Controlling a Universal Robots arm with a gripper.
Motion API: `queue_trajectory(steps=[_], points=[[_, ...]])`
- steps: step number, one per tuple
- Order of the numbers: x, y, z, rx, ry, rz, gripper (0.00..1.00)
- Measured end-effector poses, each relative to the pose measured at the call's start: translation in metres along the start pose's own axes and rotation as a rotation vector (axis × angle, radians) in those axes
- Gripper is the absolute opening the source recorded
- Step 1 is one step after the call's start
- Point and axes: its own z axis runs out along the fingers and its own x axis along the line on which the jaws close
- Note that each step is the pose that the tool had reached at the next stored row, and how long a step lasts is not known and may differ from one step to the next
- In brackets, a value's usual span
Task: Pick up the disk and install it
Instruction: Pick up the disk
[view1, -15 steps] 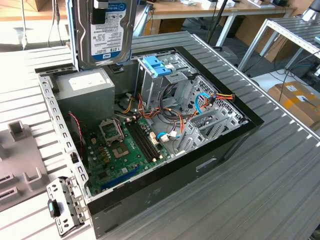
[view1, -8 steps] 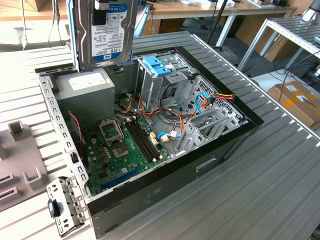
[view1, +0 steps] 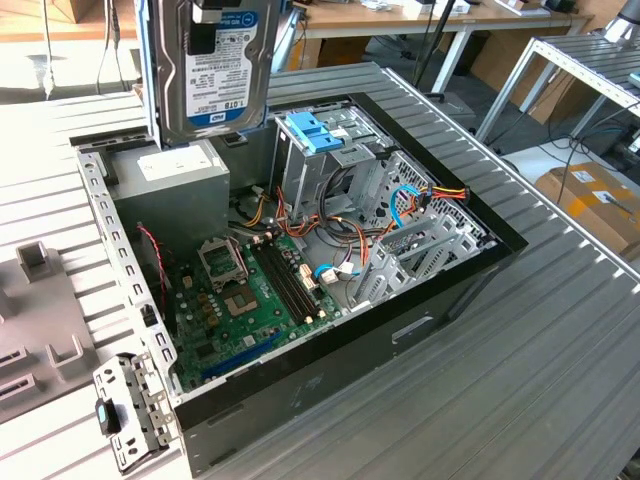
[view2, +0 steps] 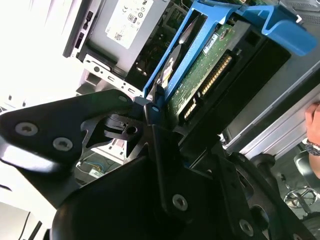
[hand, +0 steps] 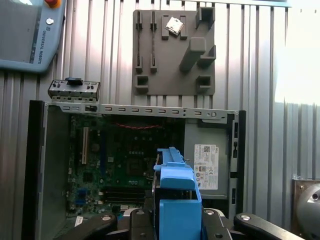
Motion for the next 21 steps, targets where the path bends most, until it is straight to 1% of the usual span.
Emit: queue_trajectory(steps=[5, 6, 11, 14, 17, 21], points=[[0.0031, 0.0001, 0.0000, 0.0000, 0.0000, 0.000, 0.36], [0.0050, 0.0002, -0.0001, 0.0000, 0.0000, 0.000, 0.36], [0.0101, 0.0003, -0.0001, 0.0000, 0.0000, 0.000, 0.36], [0.0147, 0.0004, 0.0001, 0.0000, 0.0000, 0.000, 0.36], [0.0198, 0.0005, 0.0021, 0.0000, 0.0000, 0.000, 0.36], [0.0234, 0.0006, 0.0032, 0.0000, -0.0001, 0.000, 0.36]])
